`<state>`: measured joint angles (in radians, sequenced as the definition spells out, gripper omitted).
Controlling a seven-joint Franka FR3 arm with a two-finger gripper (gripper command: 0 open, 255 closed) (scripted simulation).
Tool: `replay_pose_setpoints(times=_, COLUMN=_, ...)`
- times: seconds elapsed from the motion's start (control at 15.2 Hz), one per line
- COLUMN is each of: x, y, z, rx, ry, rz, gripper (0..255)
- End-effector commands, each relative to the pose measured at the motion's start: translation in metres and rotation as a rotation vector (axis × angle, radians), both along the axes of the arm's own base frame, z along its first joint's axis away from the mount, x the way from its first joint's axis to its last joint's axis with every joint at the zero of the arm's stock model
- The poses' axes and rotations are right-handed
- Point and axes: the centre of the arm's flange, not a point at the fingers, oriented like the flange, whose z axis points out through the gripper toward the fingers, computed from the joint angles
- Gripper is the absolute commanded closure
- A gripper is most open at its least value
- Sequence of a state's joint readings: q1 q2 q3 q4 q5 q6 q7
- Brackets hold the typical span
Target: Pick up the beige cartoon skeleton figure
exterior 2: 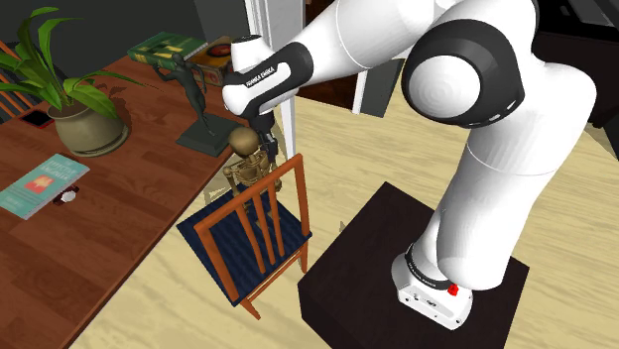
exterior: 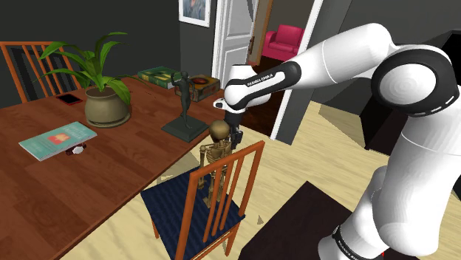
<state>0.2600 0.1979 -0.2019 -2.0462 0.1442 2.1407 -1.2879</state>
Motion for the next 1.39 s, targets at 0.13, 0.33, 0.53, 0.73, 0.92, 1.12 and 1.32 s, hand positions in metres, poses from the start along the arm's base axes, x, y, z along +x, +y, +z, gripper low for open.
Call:
replay_pose_setpoints(times=0.13, x=0.000, y=0.000, z=-0.001, rx=0.000, ry=0.002, rz=0.000, gripper=255)
replay_pose_setpoints(times=0.33, x=0.000, y=-0.001, z=0.010, rx=0.000, ry=0.002, rz=0.000, gripper=255)
replay_pose_setpoints(times=0.53, x=0.000, y=-0.001, z=0.025, rx=0.000, ry=0.002, rz=0.000, gripper=255)
replay_pose_setpoints(times=0.73, x=0.000, y=-0.001, z=0.041, rx=0.000, ry=0.002, rz=0.000, gripper=255)
replay_pose_setpoints(times=0.92, x=0.000, y=-0.001, z=0.057, rx=0.000, ry=0.002, rz=0.000, gripper=255)
replay_pose_setpoints(times=1.12, x=0.000, y=-0.001, z=0.073, rx=0.000, ry=0.002, rz=0.000, gripper=255)
replay_pose_setpoints(times=1.32, x=0.000, y=-0.001, z=0.079, rx=0.000, ry=0.002, rz=0.000, gripper=255)
